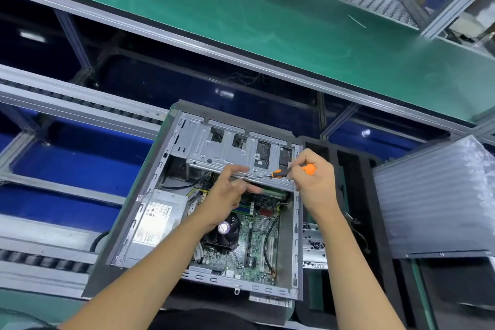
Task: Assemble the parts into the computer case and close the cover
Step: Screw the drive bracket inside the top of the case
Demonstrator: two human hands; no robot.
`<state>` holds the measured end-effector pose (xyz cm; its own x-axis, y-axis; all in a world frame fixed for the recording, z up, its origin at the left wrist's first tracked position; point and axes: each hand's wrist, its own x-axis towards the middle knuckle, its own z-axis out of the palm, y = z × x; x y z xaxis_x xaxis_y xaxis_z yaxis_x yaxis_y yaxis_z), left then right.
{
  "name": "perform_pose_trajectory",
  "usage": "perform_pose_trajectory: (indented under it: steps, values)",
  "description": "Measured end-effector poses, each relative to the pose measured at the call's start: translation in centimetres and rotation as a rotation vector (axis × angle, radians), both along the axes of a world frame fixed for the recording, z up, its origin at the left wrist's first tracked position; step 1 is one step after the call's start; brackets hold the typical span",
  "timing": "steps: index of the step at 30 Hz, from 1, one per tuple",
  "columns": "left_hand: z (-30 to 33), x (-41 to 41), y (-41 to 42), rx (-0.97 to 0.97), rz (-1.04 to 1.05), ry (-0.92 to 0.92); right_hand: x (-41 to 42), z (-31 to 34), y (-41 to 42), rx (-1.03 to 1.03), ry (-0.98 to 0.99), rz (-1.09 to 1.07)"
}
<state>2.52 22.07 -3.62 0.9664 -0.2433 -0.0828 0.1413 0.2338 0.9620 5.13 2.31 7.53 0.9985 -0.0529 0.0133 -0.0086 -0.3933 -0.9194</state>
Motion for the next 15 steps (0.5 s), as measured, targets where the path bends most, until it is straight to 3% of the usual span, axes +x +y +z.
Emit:
perform_pose_trajectory:
  steps: [9,15]
  values:
    - [-0.5,-0.7,0.7,-0.004,0.259,0.141,1.1,1.2,-0.7,0.03,-0.115,-0.047]
    - [-1.0,-1.3,0.0,0.155,0.076,0.415,2.1,0.9,-1.5,0.038,-0.136,-0.092]
